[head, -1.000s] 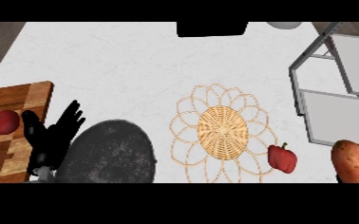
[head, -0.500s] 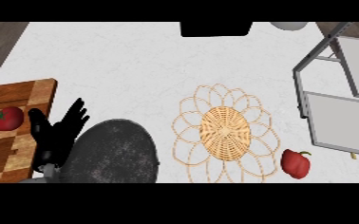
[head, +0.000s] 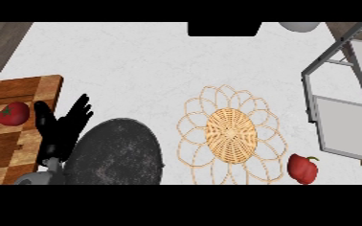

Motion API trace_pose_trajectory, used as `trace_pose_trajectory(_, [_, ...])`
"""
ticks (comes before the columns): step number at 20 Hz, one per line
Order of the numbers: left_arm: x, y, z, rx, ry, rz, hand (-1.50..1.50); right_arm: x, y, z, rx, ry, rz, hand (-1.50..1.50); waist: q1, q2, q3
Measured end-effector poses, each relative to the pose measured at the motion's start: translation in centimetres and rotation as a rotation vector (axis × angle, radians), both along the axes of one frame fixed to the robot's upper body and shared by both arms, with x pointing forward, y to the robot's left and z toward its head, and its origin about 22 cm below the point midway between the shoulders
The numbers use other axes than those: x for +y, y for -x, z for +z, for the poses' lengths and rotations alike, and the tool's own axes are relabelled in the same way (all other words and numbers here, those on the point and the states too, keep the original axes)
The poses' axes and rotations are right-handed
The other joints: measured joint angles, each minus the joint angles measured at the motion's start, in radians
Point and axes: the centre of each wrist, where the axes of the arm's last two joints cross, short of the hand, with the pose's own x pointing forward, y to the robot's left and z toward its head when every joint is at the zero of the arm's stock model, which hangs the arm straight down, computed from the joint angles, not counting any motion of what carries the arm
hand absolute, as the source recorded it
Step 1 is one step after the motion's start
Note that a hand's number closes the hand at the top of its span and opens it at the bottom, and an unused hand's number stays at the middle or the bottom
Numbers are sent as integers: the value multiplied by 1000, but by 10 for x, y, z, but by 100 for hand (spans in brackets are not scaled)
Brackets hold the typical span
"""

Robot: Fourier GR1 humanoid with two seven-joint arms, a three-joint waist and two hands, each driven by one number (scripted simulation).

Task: Pick the sweet potato from the placemat and place it in the tiered shelf

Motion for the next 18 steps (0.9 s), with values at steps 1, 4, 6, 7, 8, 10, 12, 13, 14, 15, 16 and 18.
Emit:
trace_pose_trajectory(1, [-1,0,-1,2,1,-1,0,-7,-2,3,10,5,4,150,0,0,0])
trace_pose_trajectory(4, [-2,0,-5,-5,-2,-7,0,-19,-15,6,29,13,19,150,5,1,1])
trace_pose_trajectory(6, [-4,0,-5,-10,-4,-4,0,-29,-23,0,56,22,35,150,6,1,1])
trace_pose_trajectory(7, [-6,-2,-4,-8,1,-7,0,-32,-28,2,61,35,38,150,8,2,2])
trace_pose_trajectory(8, [-7,-1,-4,-11,2,-10,0,-37,-33,0,66,44,40,150,11,2,2])
trace_pose_trajectory(10, [-6,-1,-5,-13,1,-11,0,-41,-41,-1,69,55,51,150,11,2,2])
trace_pose_trajectory(12, [-5,-1,-6,-15,-4,-14,0,-49,-52,-6,81,67,48,150,14,3,2])
trace_pose_trajectory(13, [-4,-2,-6,-17,-3,-13,0,-53,-57,-12,83,73,48,150,14,2,3])
trace_pose_trajectory(14, [-3,-3,-6,-16,1,-16,0,-55,-63,-14,81,76,47,150,15,2,3])
trace_pose_trajectory(15, [-5,-3,-5,-15,-1,-19,0,-56,-69,-20,79,78,44,150,16,3,3])
trace_pose_trajectory(16, [-4,-1,-6,-20,1,-18,0,-57,-75,-25,79,82,41,150,16,3,3])
trace_pose_trajectory(18, [-5,-2,-7,-14,0,-14,0,-55,-84,-34,81,83,39,150,15,2,3])
